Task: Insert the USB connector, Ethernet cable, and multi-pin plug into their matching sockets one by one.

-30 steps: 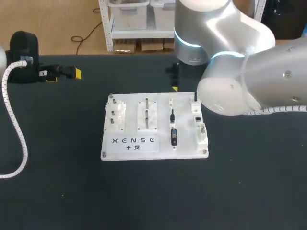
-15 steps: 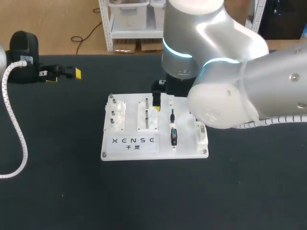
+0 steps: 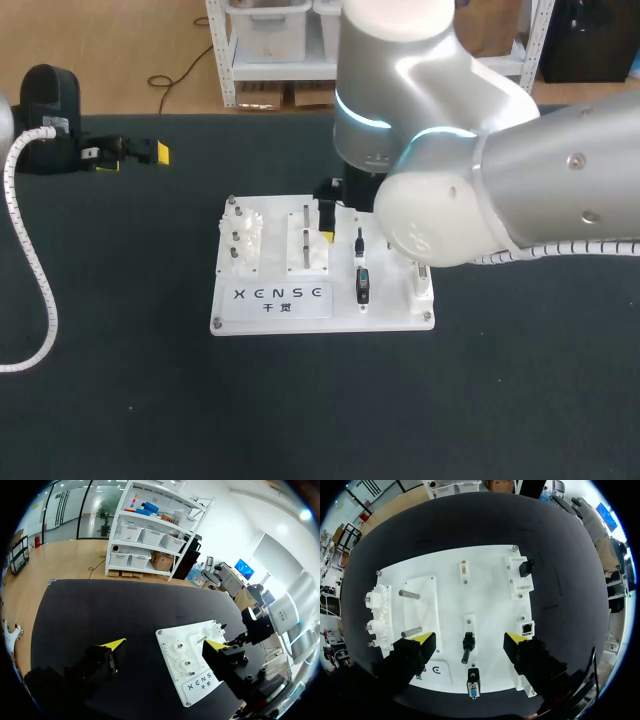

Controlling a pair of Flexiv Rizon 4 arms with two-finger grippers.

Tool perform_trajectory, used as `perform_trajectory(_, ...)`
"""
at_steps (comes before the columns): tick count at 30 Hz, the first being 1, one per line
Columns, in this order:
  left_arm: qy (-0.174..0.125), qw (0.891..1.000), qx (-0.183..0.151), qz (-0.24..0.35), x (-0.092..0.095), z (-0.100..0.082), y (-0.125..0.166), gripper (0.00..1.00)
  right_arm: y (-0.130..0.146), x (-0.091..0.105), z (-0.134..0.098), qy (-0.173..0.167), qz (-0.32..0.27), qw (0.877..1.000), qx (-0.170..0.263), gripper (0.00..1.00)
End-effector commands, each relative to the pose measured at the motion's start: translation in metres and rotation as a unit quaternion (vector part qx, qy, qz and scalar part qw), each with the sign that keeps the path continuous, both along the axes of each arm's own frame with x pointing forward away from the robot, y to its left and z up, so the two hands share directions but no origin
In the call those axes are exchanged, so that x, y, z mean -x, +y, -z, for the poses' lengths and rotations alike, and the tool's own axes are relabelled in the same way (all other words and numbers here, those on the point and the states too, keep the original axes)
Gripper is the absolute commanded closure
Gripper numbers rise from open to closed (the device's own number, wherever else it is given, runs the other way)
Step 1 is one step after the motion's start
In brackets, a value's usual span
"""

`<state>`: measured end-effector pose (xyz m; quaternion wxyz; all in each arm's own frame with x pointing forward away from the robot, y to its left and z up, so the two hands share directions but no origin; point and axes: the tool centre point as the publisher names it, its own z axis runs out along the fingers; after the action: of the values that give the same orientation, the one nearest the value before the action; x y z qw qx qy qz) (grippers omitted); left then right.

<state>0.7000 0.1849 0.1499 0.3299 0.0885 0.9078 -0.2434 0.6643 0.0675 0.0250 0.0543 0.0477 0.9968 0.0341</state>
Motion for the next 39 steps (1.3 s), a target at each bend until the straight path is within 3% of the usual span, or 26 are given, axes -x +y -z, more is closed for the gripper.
perform_trajectory(1,0.000,1.000,0.000,0.000,0.000,0.000,0.000,0.00,-0.002,0.004,0.002,0.001,-0.005,1.000,-0.004,0.29)
perform_trajectory(2,0.000,1.000,0.000,0.000,0.000,0.000,0.000,0.00,-0.002,0.004,0.003,0.002,-0.007,1.000,-0.003,0.44)
perform_trajectory(3,0.000,1.000,0.000,0.000,0.000,0.000,0.000,0.00,-0.002,0.005,0.004,0.003,-0.009,1.000,-0.003,0.51)
perform_trajectory(21,0.000,1.000,0.000,0.000,0.000,0.000,0.000,0.00,-0.004,0.004,0.011,0.002,-0.030,0.999,0.016,0.64)
perform_trajectory(24,0.000,1.000,0.000,0.000,0.000,0.000,0.000,0.00,-0.004,0.004,0.011,0.002,-0.034,0.999,0.019,0.82)
perform_trajectory(26,0.000,1.000,0.000,0.000,0.000,0.000,0.000,0.00,-0.004,0.004,0.012,0.002,-0.035,0.999,0.019,1.00)
perform_trajectory(39,0.000,1.000,0.000,0.000,0.000,0.000,0.000,0.00,-0.006,0.003,-0.006,-0.019,-0.040,0.999,0.010,1.00)
